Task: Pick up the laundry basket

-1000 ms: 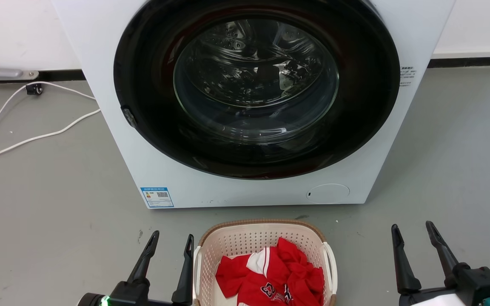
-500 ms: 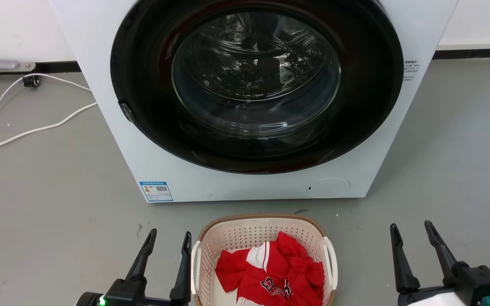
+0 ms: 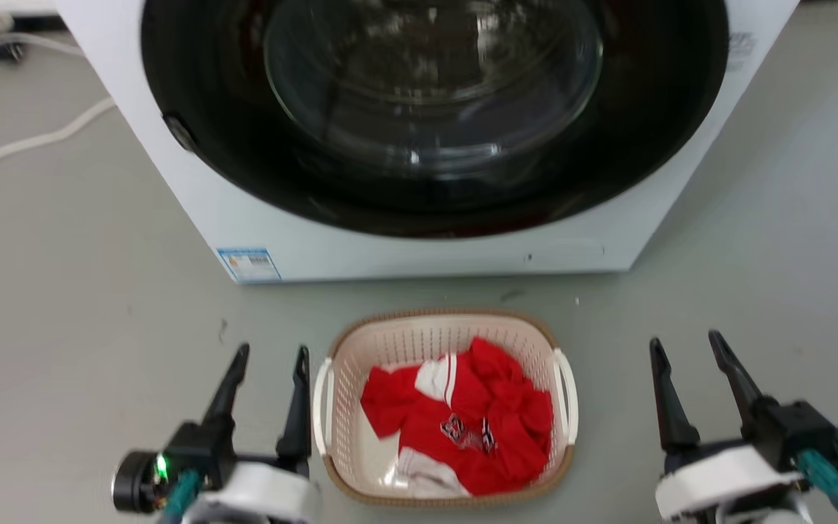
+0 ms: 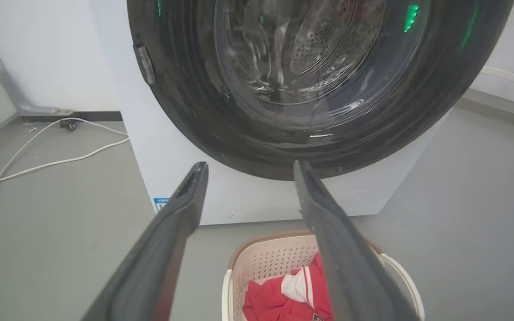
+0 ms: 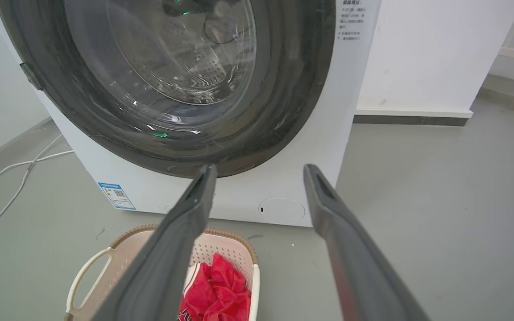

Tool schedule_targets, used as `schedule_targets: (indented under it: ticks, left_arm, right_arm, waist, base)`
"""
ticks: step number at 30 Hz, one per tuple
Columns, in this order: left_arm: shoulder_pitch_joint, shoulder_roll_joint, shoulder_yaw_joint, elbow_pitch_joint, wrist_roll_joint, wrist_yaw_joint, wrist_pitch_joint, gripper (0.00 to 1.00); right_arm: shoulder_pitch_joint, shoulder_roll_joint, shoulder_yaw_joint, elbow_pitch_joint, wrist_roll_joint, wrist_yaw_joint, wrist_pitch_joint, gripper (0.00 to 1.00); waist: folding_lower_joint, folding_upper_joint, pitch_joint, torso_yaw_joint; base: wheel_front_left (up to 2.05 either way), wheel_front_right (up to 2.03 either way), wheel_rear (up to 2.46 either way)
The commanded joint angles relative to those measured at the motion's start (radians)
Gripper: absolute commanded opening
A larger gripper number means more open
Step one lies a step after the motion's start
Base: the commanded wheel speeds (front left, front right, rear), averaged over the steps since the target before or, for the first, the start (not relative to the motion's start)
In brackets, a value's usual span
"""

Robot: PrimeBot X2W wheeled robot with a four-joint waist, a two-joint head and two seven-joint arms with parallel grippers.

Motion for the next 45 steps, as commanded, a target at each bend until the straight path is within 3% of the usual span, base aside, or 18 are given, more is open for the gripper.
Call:
schedule_targets:
  ticks: [1, 9, 18, 22, 33, 45]
  left_arm:
    - [-0.037, -0.001, 0.01, 0.018, 0.008, -0.006, -0.003, 1.0]
    - [-0.222, 0.013, 0.064, 0.211, 0.024, -0.04, -0.003, 1.0]
    - [-0.437, 0.065, 0.071, 0.538, 0.026, -0.064, -0.003, 1.0]
    - [-0.535, 0.095, 0.055, 0.701, 0.03, -0.07, 0.043, 1.0]
    - [-0.749, 0.12, -0.002, 0.927, 0.037, -0.085, 0.136, 1.0]
    - [-0.871, 0.12, -0.119, 1.05, -0.037, -0.092, 0.244, 1.0]
  right_arm:
    - [-0.038, 0.001, 0.007, 0.011, -0.01, 0.0, 0.001, 1.0]
    - [-0.204, 0.001, 0.02, 0.132, -0.029, -0.001, 0.048, 1.0]
    - [-0.388, 0.001, 0.044, 0.34, -0.023, -0.001, 0.139, 1.0]
    - [-0.472, 0.001, 0.067, 0.449, 0.063, -0.001, 0.185, 1.0]
    - [-0.694, 0.0, 0.191, 0.727, 0.192, -0.001, 0.271, 1.0]
    - [-0.875, 0.0, 0.3, 0.949, 0.265, -0.001, 0.321, 1.0]
  waist:
    - [-0.0001, 0.0, 0.09, -0.014]
    - [-0.0001, 0.0, 0.267, -0.03]
    - [-0.0001, 0.0, 0.401, -0.053]
    - [-0.0001, 0.0, 0.452, -0.061]
    - [-0.0001, 0.0, 0.548, -0.055]
    - [-0.0001, 0.0, 0.619, -0.039]
  base:
    - [0.0, 0.0, 0.0]
    - [0.0, 0.0, 0.0]
    - [0.0, 0.0, 0.0]
    - [0.0, 0.0, 0.0]
    - [0.0, 0.0, 0.0]
    - [0.0, 0.0, 0.0]
